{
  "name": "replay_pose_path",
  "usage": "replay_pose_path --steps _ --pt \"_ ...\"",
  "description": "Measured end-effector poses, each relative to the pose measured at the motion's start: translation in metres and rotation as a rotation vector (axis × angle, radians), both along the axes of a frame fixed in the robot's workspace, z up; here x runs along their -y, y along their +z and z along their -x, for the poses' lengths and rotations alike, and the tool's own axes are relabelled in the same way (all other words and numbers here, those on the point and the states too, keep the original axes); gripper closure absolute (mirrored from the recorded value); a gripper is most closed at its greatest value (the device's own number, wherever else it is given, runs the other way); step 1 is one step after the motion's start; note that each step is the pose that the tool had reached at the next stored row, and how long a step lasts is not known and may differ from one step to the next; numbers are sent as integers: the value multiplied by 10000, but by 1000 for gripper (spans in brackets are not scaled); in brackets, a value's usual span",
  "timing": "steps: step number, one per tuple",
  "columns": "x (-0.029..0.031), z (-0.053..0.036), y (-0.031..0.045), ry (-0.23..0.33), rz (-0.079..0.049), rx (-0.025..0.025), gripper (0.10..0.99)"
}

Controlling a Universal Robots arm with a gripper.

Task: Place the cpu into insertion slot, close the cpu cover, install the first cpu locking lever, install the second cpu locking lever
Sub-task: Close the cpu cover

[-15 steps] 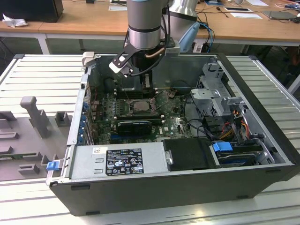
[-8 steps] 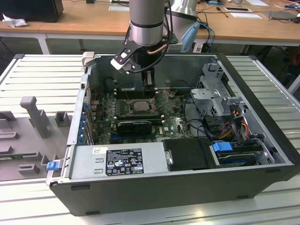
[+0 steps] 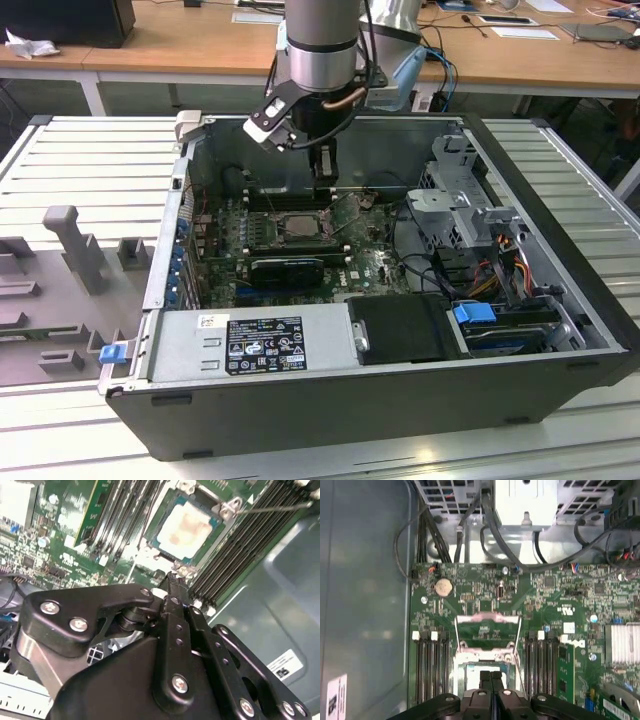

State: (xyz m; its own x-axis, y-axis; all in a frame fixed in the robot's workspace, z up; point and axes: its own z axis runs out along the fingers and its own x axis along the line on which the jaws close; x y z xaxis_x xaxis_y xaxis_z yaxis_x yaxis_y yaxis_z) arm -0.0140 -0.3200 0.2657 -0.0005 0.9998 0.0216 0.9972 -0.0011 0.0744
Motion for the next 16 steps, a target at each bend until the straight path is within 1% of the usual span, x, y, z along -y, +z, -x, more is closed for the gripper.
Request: replay_pose_path --steps 2,7,10,12,16 --pt "0 -92 0 -1 0 -2 980" --pt "-1 -262 0 0 1 -20 980" --pt "-1 -326 0 1 0 -23 980" --pt "-1 -399 -1 0 -1 -28 980" --pt "-1 -460 -1 1 -2 -29 980"
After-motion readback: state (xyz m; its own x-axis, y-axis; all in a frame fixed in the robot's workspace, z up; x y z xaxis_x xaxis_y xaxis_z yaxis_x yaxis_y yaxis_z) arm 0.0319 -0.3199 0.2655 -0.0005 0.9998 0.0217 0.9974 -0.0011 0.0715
